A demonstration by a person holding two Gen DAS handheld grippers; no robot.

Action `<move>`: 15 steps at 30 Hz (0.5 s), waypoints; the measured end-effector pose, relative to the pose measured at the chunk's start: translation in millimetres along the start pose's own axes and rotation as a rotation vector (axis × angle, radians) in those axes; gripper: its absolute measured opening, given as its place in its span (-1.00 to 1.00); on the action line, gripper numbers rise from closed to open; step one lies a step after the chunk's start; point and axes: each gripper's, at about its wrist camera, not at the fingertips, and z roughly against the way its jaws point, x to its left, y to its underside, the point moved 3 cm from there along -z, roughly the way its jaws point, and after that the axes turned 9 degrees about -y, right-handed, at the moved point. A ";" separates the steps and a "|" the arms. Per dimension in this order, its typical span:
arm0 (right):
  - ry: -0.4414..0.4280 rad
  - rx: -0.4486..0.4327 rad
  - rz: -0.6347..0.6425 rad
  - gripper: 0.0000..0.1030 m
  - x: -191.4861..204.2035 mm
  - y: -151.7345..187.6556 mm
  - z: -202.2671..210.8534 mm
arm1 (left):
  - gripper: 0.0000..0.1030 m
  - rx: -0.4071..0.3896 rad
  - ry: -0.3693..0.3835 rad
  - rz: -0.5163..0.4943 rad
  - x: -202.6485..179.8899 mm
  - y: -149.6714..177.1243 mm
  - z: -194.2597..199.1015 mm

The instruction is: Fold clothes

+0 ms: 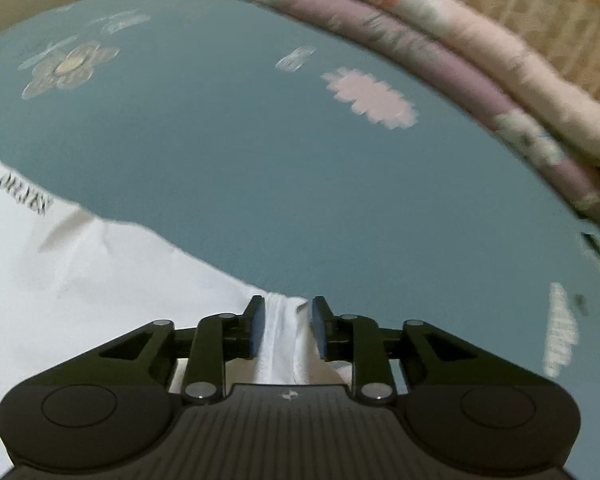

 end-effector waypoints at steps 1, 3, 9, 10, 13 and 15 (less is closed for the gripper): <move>-0.013 -0.008 -0.011 -0.14 6.6 -0.8 10.1 | 0.74 -0.005 -0.008 0.003 2.7 -1.5 1.7; -0.087 -0.001 -0.030 -0.05 21.9 -2.0 21.7 | 0.74 -0.013 -0.045 0.012 10.9 -4.1 5.5; -0.173 0.082 0.011 -0.03 78.4 1.6 -9.0 | 0.74 -0.039 -0.147 0.076 41.3 -10.8 15.6; -0.158 0.069 0.008 0.00 82.8 -2.1 -20.8 | 0.74 -0.042 -0.153 0.089 45.4 -11.7 16.8; -0.152 -0.003 -0.047 0.20 79.7 -24.0 -38.6 | 0.74 -0.049 -0.147 0.105 48.3 -13.1 18.2; -0.165 -0.012 -0.115 0.20 70.9 -36.4 -45.9 | 0.74 -0.054 -0.140 0.097 46.4 -13.7 19.6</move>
